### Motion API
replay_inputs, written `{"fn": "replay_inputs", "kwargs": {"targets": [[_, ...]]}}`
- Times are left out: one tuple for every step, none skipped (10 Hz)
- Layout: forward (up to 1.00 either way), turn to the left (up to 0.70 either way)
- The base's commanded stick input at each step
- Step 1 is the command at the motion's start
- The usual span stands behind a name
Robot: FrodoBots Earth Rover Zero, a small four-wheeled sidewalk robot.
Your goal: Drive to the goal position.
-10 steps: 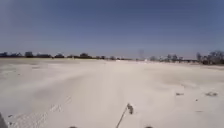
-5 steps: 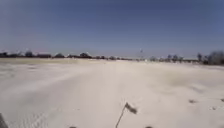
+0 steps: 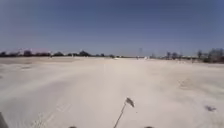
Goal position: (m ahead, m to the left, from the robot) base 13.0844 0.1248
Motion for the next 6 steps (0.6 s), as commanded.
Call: {"fn": "replay_inputs", "kwargs": {"targets": [[0.7, 0.0], [0.7, 0.0], [0.7, 0.0], [0.7, 0.0], [0.7, 0.0], [0.7, 0.0]]}}
